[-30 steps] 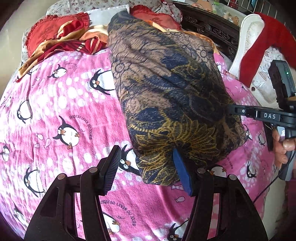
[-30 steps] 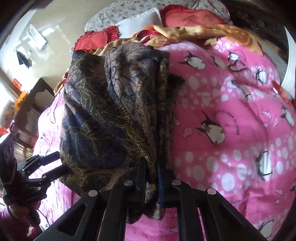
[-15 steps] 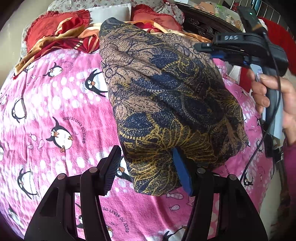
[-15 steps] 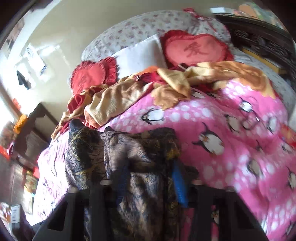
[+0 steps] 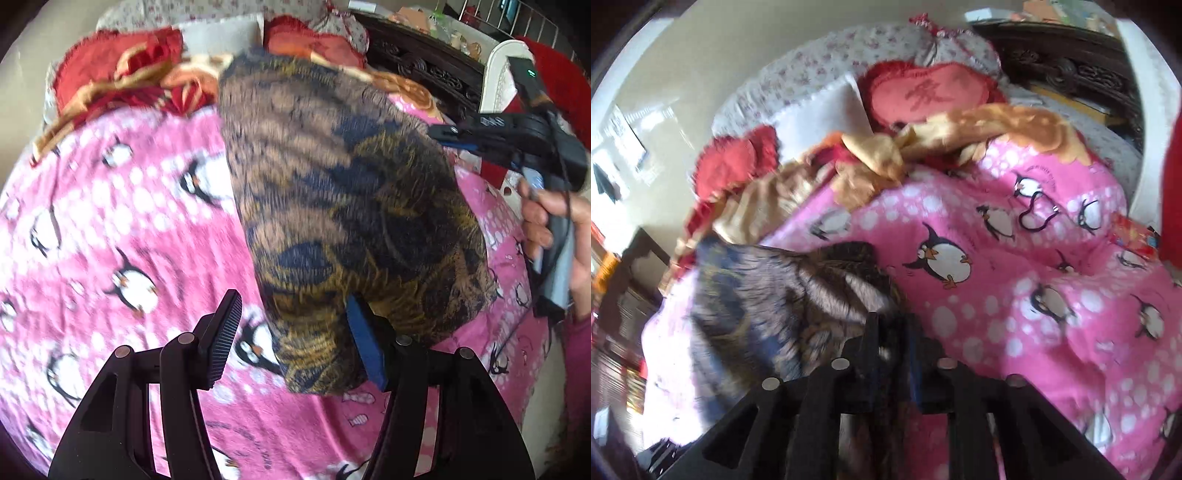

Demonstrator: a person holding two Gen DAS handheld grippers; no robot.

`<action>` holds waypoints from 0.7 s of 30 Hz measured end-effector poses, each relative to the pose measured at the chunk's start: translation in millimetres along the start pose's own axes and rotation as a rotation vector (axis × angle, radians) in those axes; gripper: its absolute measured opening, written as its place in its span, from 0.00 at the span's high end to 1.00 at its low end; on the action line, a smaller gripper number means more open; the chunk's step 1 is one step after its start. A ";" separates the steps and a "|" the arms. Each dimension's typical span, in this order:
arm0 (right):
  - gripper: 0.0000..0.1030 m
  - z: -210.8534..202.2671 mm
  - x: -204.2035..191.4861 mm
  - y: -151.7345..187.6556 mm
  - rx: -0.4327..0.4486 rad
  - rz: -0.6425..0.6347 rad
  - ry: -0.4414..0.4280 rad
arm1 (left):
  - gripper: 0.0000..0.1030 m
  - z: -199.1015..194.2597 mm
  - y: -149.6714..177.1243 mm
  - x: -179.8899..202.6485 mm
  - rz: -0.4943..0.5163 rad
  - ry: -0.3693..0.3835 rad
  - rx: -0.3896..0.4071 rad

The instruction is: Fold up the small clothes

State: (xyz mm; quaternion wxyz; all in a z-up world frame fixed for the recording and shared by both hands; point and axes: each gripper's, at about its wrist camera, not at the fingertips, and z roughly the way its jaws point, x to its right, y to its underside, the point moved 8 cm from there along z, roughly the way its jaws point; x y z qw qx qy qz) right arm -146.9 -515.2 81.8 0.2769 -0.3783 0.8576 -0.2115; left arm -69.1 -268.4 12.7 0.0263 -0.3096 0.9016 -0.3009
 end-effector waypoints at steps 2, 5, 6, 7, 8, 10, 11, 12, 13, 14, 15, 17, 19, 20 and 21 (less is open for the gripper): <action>0.85 -16.0 -19.1 7.6 -0.004 -0.038 -0.092 | 0.42 -3.1 -15.4 -1.9 -0.003 -0.011 0.037; 0.74 -21.7 -51.1 28.9 -0.045 -0.147 -0.136 | 0.42 2.2 -43.7 -3.6 -0.017 -0.032 0.086; 0.73 -19.0 -56.3 34.6 -0.053 -0.166 -0.137 | 0.42 3.9 -53.0 -6.0 -0.020 -0.043 0.108; 0.73 -12.7 -60.0 38.8 -0.059 -0.184 -0.128 | 0.42 7.4 -61.3 -8.4 -0.025 -0.061 0.123; 0.73 -6.5 -61.0 40.8 -0.062 -0.196 -0.110 | 0.42 13.0 -69.2 -9.3 -0.029 -0.074 0.129; 0.72 11.2 -51.5 40.6 -0.056 -0.233 -0.012 | 0.37 28.4 -74.9 -10.8 -0.019 -0.076 0.088; 0.72 21.8 -40.9 39.7 -0.054 -0.224 0.033 | 0.37 37.7 -72.9 -14.2 -0.010 -0.090 0.043; 0.72 27.7 -32.9 38.6 -0.057 -0.183 0.021 | 0.37 48.4 -72.1 -17.5 -0.016 -0.105 0.003; 0.72 30.5 -26.4 38.0 -0.066 -0.134 -0.017 | 0.37 52.3 -71.8 -19.5 -0.032 -0.098 -0.001; 0.72 29.7 -22.2 36.9 -0.072 -0.091 -0.050 | 0.37 53.2 -70.7 -20.4 -0.045 -0.090 0.008; 0.72 24.0 -20.7 36.2 -0.072 -0.076 -0.059 | 0.36 52.0 -69.9 -21.0 -0.049 -0.093 0.018; 0.72 8.8 -22.6 39.1 -0.067 -0.107 -0.039 | 0.36 47.5 -69.8 -20.1 -0.030 -0.109 0.035; 0.72 -8.4 -28.9 46.7 -0.063 -0.146 -0.040 | 0.36 44.2 -67.8 -18.7 -0.015 -0.118 0.037; 0.72 -17.1 -32.1 52.7 -0.060 -0.160 -0.052 | 0.36 43.4 -67.6 -18.3 -0.013 -0.118 0.035; 0.71 -24.7 -34.0 60.2 -0.062 -0.167 -0.062 | 0.36 42.7 -67.2 -17.3 -0.013 -0.119 0.035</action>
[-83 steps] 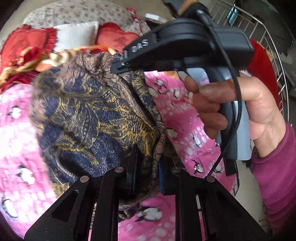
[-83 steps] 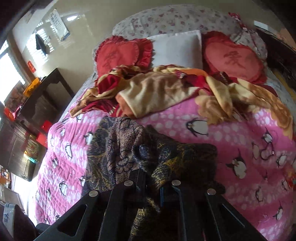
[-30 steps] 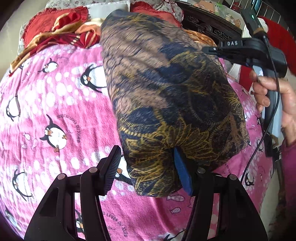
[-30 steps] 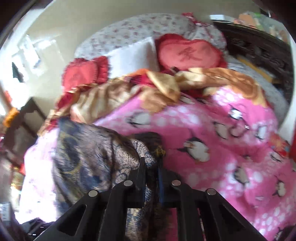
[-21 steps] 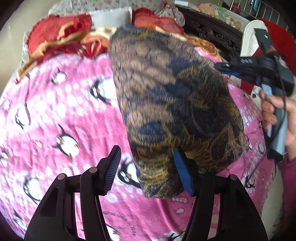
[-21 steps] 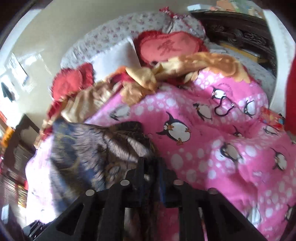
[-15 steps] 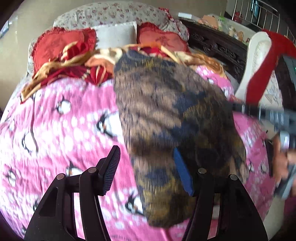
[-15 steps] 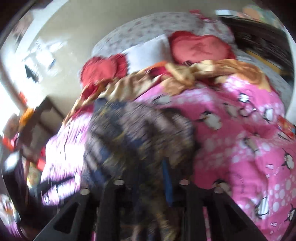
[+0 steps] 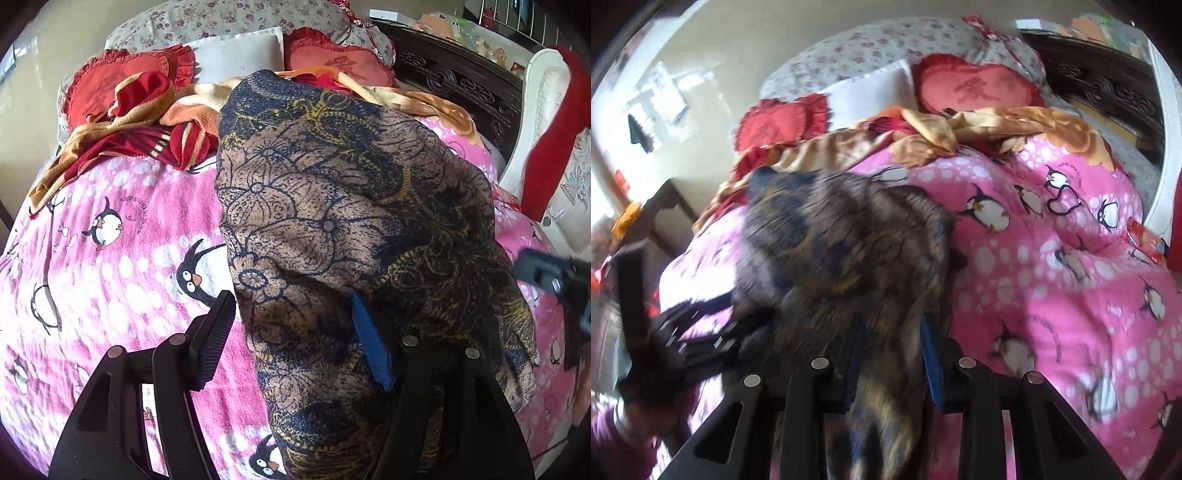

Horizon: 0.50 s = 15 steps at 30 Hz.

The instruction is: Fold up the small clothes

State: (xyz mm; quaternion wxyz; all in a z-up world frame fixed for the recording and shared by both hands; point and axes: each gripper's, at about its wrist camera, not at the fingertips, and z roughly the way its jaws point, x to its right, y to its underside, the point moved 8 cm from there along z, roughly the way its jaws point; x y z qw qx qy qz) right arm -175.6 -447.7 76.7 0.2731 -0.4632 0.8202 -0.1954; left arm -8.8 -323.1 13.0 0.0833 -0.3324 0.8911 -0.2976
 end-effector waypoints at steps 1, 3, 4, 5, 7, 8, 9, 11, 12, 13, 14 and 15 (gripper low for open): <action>0.70 -3.5 -2.1 6.6 -0.005 -0.003 -0.008 | 0.36 0.0 -0.6 0.3 -0.001 -0.002 -0.001; 0.62 -2.4 -3.2 28.0 -0.032 -0.005 -0.009 | 0.36 1.6 -0.3 -1.1 -0.005 -0.004 -0.001; 0.59 3.6 -1.1 39.2 -0.053 -0.011 0.009 | 0.36 1.9 -0.6 -0.9 -0.005 -0.005 0.000; 0.54 15.1 5.3 52.7 -0.092 -0.020 0.047 | 0.36 1.9 -0.9 -1.3 -0.006 -0.005 0.001; 0.52 30.8 13.5 69.3 -0.151 -0.010 0.056 | 0.36 0.6 1.1 2.3 -0.008 -0.004 -0.006; 0.52 29.5 15.1 69.9 -0.144 0.009 0.040 | 0.36 -0.7 1.8 1.9 -0.008 -0.001 -0.010; 0.51 24.7 16.3 68.0 -0.132 0.025 0.029 | 0.36 -3.5 3.8 2.7 -0.007 0.001 -0.010; 0.50 14.4 16.9 56.9 -0.090 0.030 0.009 | 0.36 -7.5 6.1 1.5 -0.012 0.011 -0.021; 0.45 10.2 17.9 50.7 -0.064 0.033 0.005 | 0.36 -10.9 8.0 0.1 -0.024 0.030 -0.031; 0.40 6.0 19.1 43.9 -0.037 0.041 -0.001 | 0.36 -14.0 9.2 -1.4 -0.040 0.061 -0.035; 0.30 2.7 20.2 37.2 -0.012 0.054 -0.015 | 0.36 -17.2 10.8 -3.5 -0.061 0.097 -0.032; 0.24 0.4 21.1 30.0 0.019 0.068 -0.039 | 0.36 -20.3 12.9 -5.7 -0.083 0.132 -0.026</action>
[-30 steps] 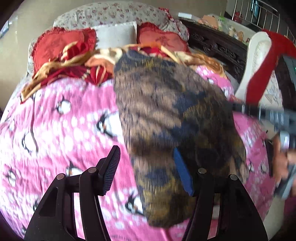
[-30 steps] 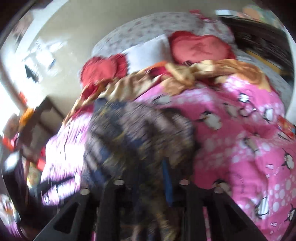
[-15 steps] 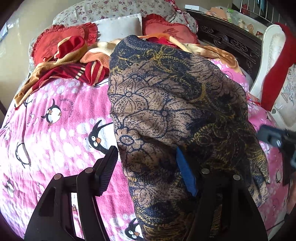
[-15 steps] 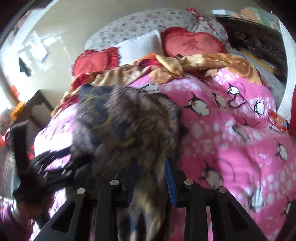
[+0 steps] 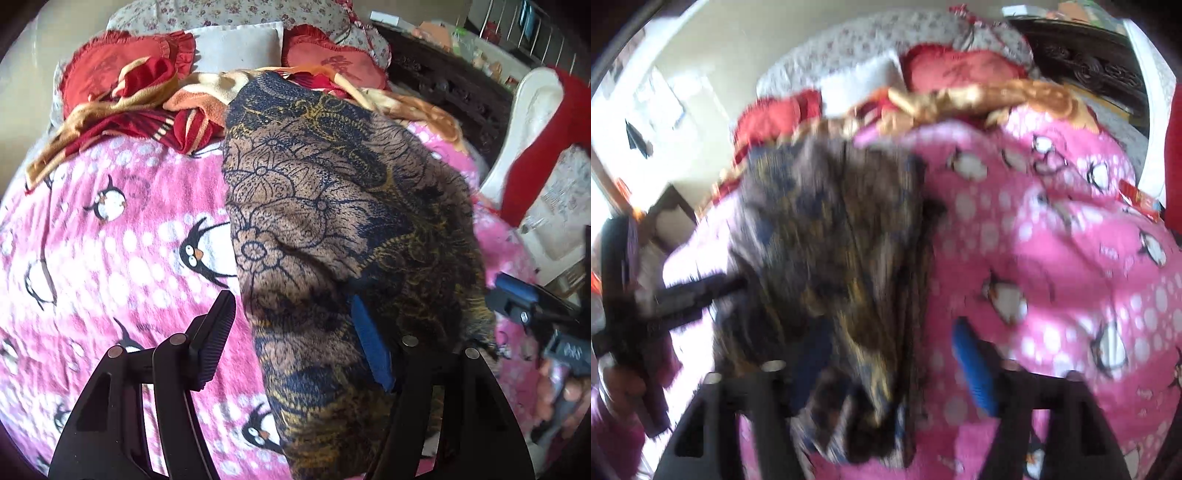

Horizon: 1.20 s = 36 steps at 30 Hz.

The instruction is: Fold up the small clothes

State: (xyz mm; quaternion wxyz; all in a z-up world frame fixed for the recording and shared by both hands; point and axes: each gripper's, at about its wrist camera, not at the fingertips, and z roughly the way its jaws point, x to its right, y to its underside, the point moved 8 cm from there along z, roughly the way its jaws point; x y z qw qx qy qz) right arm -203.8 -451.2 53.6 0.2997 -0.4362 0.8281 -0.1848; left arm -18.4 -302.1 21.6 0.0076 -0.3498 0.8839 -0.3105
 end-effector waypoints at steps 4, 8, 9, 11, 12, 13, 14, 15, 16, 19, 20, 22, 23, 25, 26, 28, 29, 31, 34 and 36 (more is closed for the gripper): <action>0.21 15.4 4.8 -18.5 0.021 0.031 -0.050 | 0.32 0.2 10.0 -11.9 -0.087 0.106 -0.015; 0.20 45.1 8.6 -27.8 -0.022 0.073 -0.121 | 0.31 13.2 13.6 -15.3 -0.114 0.147 -0.036; 0.21 49.9 6.8 -29.0 -0.026 0.084 -0.151 | 0.28 16.7 12.6 -15.0 -0.121 0.163 -0.037; 0.20 55.7 4.0 -29.4 -0.033 0.100 -0.188 | 0.22 24.8 11.6 -15.3 -0.148 0.182 -0.044; 0.21 58.2 2.1 -30.6 -0.035 0.106 -0.207 | 0.21 30.6 11.5 -14.6 -0.164 0.195 -0.056; 0.21 60.4 1.8 -32.7 -0.034 0.109 -0.217 | 0.21 35.3 11.6 -13.9 -0.176 0.203 -0.068; 0.25 61.0 0.5 -34.5 -0.028 0.109 -0.220 | 0.21 37.9 10.5 -13.2 -0.187 0.210 -0.070; 0.33 61.8 0.6 -35.8 -0.026 0.103 -0.218 | 0.20 38.5 8.1 -11.9 -0.191 0.218 -0.063; 0.36 61.9 -0.1 -36.7 -0.024 0.096 -0.207 | 0.20 38.4 7.0 -9.0 -0.186 0.225 -0.057; 0.61 54.4 -8.4 -38.9 -0.011 0.065 -0.197 | 0.41 35.2 2.9 3.5 -0.149 0.246 -0.062; 0.70 50.1 -12.7 -39.5 -0.015 0.057 -0.200 | 0.47 32.2 0.7 6.3 -0.133 0.240 -0.059; 0.73 39.7 -24.6 -42.6 -0.017 0.040 -0.223 | 0.67 21.4 -2.3 9.4 -0.100 0.238 -0.050; 0.74 32.5 -31.2 -43.9 -0.015 0.034 -0.232 | 0.71 13.4 -4.7 9.2 -0.098 0.248 -0.044; 0.75 15.0 -49.8 -45.1 -0.004 0.016 -0.268 | 0.75 -7.1 -5.3 8.5 -0.103 0.280 -0.042; 0.75 3.6 -63.6 -45.3 0.002 -0.002 -0.296 | 0.75 -18.3 -3.9 7.2 -0.098 0.277 -0.040; 0.75 -9.9 -81.4 -41.0 -0.009 -0.020 -0.306 | 0.75 -45.5 3.3 1.8 -0.074 0.258 -0.026; 0.75 -17.0 -91.3 -37.6 -0.017 -0.019 -0.328 | 0.75 -57.5 8.4 -3.0 -0.072 0.244 -0.027; 0.75 -25.1 -108.9 -26.1 -0.044 0.001 -0.373 | 0.75 -78.4 22.4 -13.7 -0.093 0.237 -0.051; 0.75 -22.9 -128.0 4.5 -0.104 0.033 -0.397 | 0.75 -98.0 54.9 -35.1 -0.145 0.226 -0.090; 0.66 -8.4 -133.6 30.0 -0.137 0.042 -0.369 | 0.74 -98.9 81.8 -49.1 -0.153 0.184 -0.123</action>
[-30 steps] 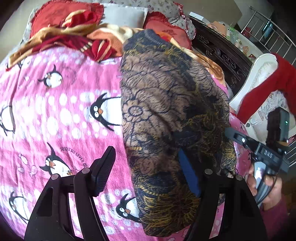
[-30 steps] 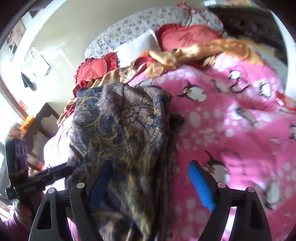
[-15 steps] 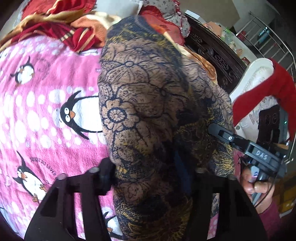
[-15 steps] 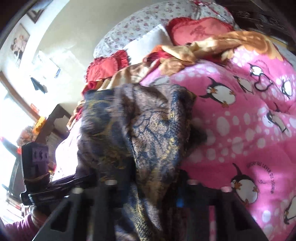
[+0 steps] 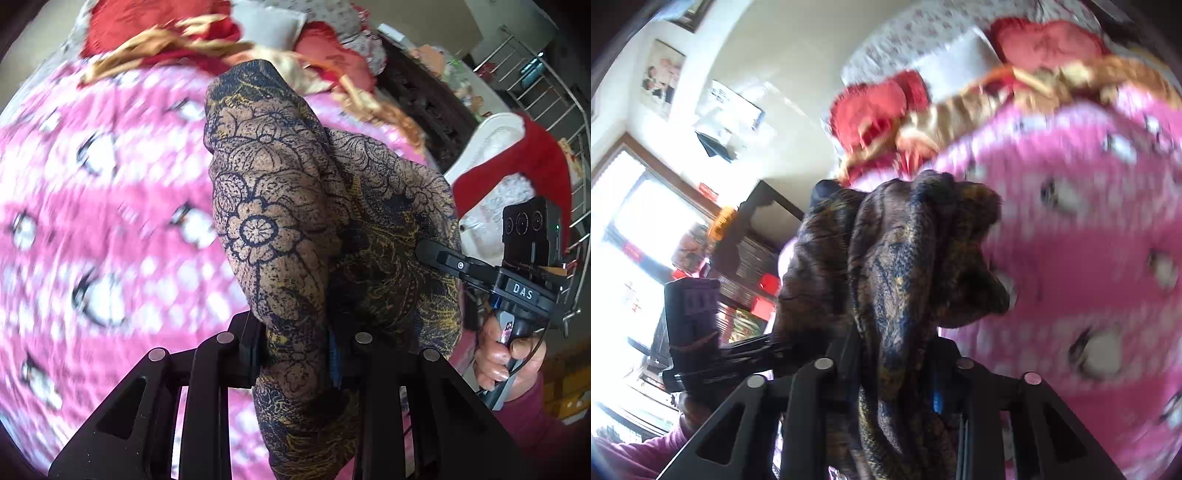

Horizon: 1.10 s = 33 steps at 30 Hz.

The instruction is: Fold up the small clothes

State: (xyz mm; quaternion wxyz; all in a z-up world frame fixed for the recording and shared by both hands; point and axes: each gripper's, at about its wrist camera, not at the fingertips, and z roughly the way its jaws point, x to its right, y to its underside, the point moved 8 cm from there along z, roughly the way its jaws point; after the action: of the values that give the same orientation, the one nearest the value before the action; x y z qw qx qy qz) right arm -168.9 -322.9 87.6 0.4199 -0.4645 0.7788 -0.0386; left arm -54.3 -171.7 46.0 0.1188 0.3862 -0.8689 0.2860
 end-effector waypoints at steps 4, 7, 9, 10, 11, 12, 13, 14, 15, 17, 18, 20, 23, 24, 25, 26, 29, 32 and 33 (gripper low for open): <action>0.62 27.9 25.3 28.0 -0.074 -0.099 0.325 | 0.64 10.7 33.3 -34.5 -0.019 -0.175 -0.038; 0.62 10.6 10.3 15.1 0.000 -0.115 0.316 | 0.55 -7.8 36.2 -32.4 -0.041 -0.157 0.020; 0.62 3.9 -14.0 3.3 0.046 -0.145 0.249 | 0.46 -19.7 35.0 -30.2 -0.049 -0.175 0.069; 0.62 6.0 -24.6 -0.3 0.050 -0.174 0.238 | 0.43 -24.8 35.4 -30.8 -0.050 -0.184 0.091; 0.62 14.1 -36.3 -2.7 0.039 -0.216 0.232 | 0.43 -26.6 34.7 -29.0 -0.050 -0.190 0.105; 0.62 22.7 -43.9 -3.0 0.024 -0.242 0.225 | 0.43 -31.3 40.5 -32.6 -0.047 -0.198 0.111; 0.62 34.3 -47.7 -3.0 0.009 -0.263 0.220 | 0.43 -27.4 39.0 -31.5 -0.041 -0.208 0.110; 0.62 49.0 -44.0 -2.8 -0.006 -0.276 0.246 | 0.43 -25.6 39.2 -28.9 -0.036 -0.223 0.105; 0.62 63.0 -32.7 -1.7 -0.026 -0.282 0.299 | 0.43 -23.4 41.9 -28.0 -0.034 -0.239 0.098; 0.63 83.0 -0.1 -2.7 -0.066 -0.255 0.393 | 0.43 -15.1 49.0 -31.7 -0.026 -0.265 0.099; 0.63 88.2 12.6 -2.0 -0.071 -0.214 0.395 | 0.43 -12.2 51.6 -36.0 -0.023 -0.283 0.097; 0.63 78.1 13.5 -4.1 -0.036 -0.161 0.354 | 0.43 -8.7 54.4 -38.2 -0.030 -0.295 0.092; 0.62 59.2 -2.3 0.8 -0.031 -0.196 0.364 | 0.43 -9.1 52.8 -39.8 -0.033 -0.306 0.106; 0.62 51.0 -11.0 6.2 -0.034 -0.220 0.351 | 0.43 -10.3 50.9 -38.7 -0.027 -0.316 0.114; 0.61 44.0 -20.5 12.3 -0.034 -0.242 0.337 | 0.43 -12.3 49.7 -37.6 -0.023 -0.324 0.124; 0.56 37.0 -27.8 18.6 -0.030 -0.267 0.331 | 0.43 -15.4 48.9 -36.0 -0.019 -0.332 0.138; 0.51 24.3 -38.4 44.9 -0.030 -0.306 0.329 | 0.43 -21.7 45.9 -30.9 -0.009 -0.353 0.166; 0.51 41.8 -17.7 80.0 -0.099 -0.316 0.414 | 0.43 -26.7 46.2 -27.4 -0.002 -0.371 0.179; 0.50 44.7 -12.3 85.9 -0.112 -0.329 0.444 | 0.43 -28.8 46.3 -26.5 0.000 -0.380 0.183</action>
State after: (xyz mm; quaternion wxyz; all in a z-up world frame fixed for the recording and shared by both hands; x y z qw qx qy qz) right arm -194.8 -250.3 27.8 0.2008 -0.5873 0.7667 -0.1641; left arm -71.1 -113.8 39.2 -0.0827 0.4424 -0.8460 0.2860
